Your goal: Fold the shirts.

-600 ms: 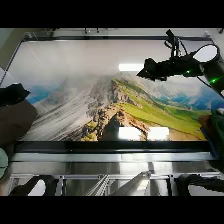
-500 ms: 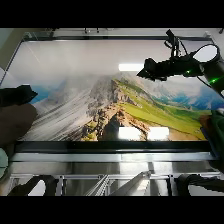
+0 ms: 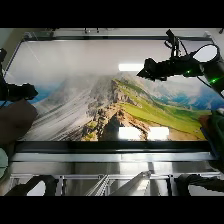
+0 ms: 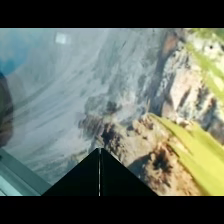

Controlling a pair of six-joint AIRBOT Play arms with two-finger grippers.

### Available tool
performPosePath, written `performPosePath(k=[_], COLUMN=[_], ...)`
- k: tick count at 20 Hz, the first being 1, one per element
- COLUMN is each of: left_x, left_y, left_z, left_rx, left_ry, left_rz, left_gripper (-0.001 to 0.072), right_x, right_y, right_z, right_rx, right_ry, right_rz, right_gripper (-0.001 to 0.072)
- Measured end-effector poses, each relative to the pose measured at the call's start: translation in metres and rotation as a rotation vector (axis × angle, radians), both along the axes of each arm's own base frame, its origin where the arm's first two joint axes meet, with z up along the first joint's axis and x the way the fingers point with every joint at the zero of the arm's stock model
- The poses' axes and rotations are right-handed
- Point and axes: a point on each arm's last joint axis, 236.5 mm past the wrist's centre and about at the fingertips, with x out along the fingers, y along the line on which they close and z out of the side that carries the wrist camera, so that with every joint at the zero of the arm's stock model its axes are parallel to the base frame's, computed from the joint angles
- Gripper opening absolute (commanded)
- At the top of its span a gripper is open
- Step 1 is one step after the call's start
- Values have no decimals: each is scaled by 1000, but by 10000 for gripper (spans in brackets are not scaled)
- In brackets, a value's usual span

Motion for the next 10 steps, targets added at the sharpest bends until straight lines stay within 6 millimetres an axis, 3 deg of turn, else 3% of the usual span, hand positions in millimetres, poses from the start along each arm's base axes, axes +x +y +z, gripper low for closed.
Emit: performPosePath(k=[3, 5, 10], left_x=[5, -2, -28], left_y=[62, 111, 214], left_z=[-6, -15, -38], left_rx=[127, 150, 10], left_ry=[52, 115, 143], left_rz=[108, 233, 534], left_gripper=[720, 698, 700], right_x=[0, 0, 0], right_y=[0, 0, 0], right_z=[0, 0, 0], right_rx=[0, 0, 0], right_ry=[0, 0, 0], right_rz=[0, 0, 0], right_gripper=[21, 22, 22])
